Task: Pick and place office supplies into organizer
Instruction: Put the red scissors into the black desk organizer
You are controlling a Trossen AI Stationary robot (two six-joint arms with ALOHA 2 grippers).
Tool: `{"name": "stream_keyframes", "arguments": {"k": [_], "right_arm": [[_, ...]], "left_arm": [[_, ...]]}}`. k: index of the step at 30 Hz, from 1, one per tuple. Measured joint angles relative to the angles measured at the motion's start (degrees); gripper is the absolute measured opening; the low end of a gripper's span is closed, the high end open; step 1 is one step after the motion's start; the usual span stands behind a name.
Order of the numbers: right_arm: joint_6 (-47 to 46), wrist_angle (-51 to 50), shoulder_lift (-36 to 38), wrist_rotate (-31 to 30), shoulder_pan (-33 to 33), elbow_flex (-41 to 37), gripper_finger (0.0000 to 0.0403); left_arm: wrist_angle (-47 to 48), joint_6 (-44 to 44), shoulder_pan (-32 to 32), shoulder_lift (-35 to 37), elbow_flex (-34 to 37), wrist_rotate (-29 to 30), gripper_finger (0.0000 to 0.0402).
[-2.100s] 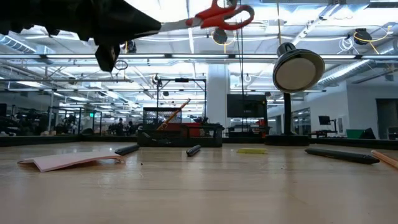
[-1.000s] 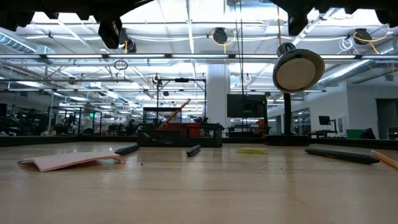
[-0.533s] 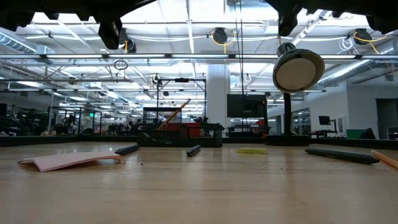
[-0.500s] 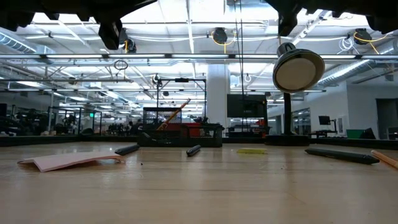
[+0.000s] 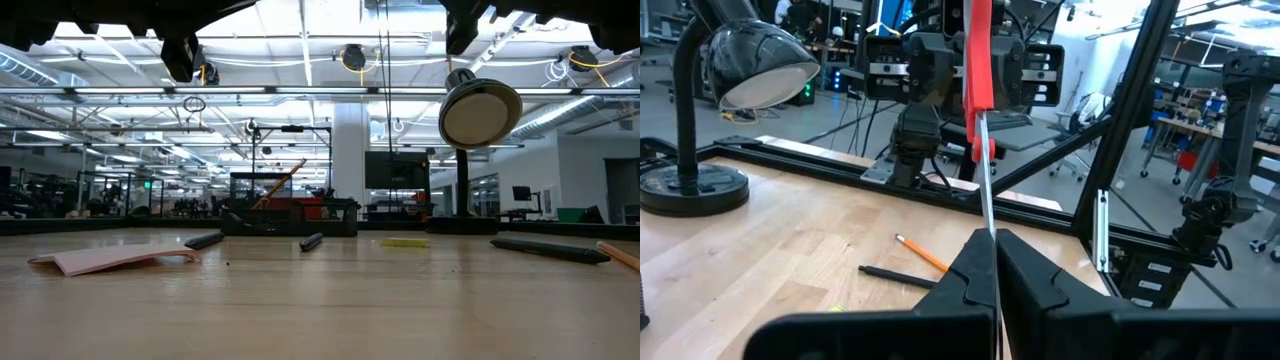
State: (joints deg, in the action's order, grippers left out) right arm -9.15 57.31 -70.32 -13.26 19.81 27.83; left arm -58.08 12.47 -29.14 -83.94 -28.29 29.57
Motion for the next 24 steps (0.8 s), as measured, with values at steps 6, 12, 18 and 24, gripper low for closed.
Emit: {"name": "stream_keyframes", "arguments": {"k": [6,12,18,24], "right_arm": [[1.21,-0.33,-0.02,-0.31,-0.02,0.60,0.0130],[0.53,0.24,-0.93,-0.17,-1.26,0.96,0.0130],[-0.94,1.73,-3.37,1.40,-3.43,1.27,0.0130],[-0.96,2.72,-4.92,3.05,-3.74,1.79,0.0115]], "left_arm": [[0.14,2.90,1.42,0.00,0.00,-0.93,0.0000],[0.66,3.31,2.57,0.00,0.00,-2.79,0.0000],[0.92,4.27,2.88,0.00,0.00,-3.04,0.0000],[0.94,4.37,2.88,0.01,0.00,-3.10,0.0000]]}}
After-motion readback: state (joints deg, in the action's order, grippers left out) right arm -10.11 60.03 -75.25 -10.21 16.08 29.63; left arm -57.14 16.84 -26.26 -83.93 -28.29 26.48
